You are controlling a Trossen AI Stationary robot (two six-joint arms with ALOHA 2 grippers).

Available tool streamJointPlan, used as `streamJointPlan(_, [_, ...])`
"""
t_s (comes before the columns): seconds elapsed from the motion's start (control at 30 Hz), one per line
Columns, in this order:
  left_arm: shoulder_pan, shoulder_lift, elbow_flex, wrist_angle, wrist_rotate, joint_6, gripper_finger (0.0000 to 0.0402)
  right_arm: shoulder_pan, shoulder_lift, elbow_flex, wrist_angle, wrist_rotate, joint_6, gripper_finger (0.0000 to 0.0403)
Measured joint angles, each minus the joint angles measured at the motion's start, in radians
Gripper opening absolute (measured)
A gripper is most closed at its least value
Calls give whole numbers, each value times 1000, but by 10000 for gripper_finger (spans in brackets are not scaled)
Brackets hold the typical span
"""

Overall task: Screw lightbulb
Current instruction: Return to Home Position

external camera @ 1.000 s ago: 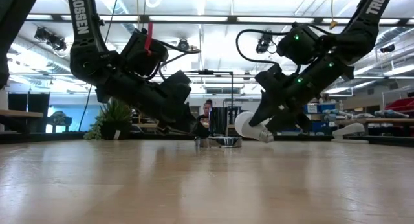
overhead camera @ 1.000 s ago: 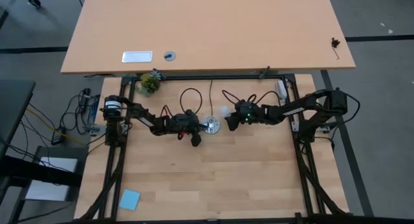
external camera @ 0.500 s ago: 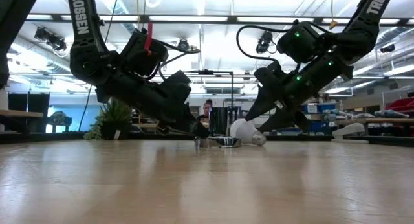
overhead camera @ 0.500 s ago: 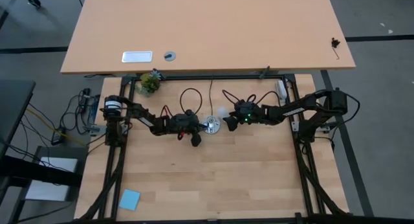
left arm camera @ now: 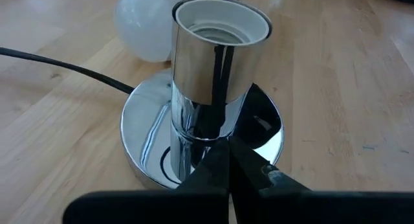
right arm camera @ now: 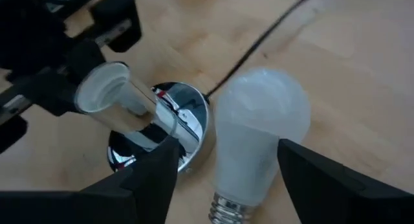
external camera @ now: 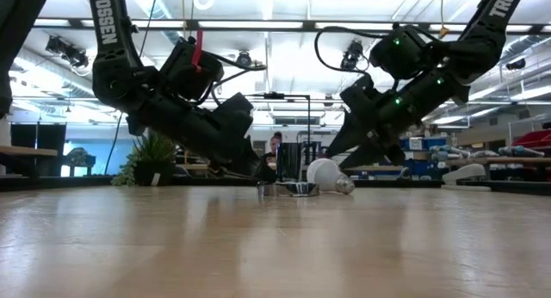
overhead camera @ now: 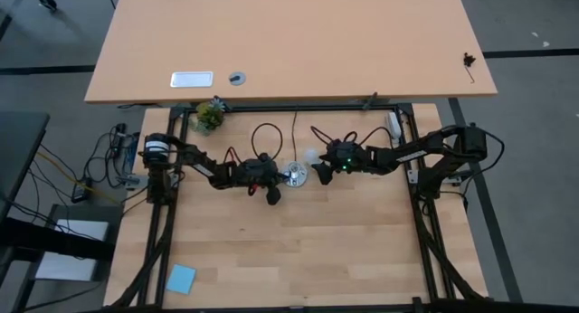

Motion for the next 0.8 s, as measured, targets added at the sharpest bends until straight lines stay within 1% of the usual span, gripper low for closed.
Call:
streamJointPlan(0.07, [0, -14, 0, -20, 6, 6, 3, 0, -17, 0, -1, -7, -28, 258])
streamJointPlan(0.23, [0, -47, -1, -49, 19, 28, 3, 0, -72, 0, 0, -23, -88, 204])
streamJointPlan(0.5, [0, -73, 0, -42, 19, 52, 3, 0, -139, 0, -22, -25, -161, 103])
streamJointPlan(0.7, [1, -93, 0, -45, 42, 54, 3, 0, -170, 0, -41, -31, -219, 34])
streamJointPlan(0.8, [2, -115, 0, -71, 45, 71, 3, 0, -172, 0, -47, -49, -258, 9])
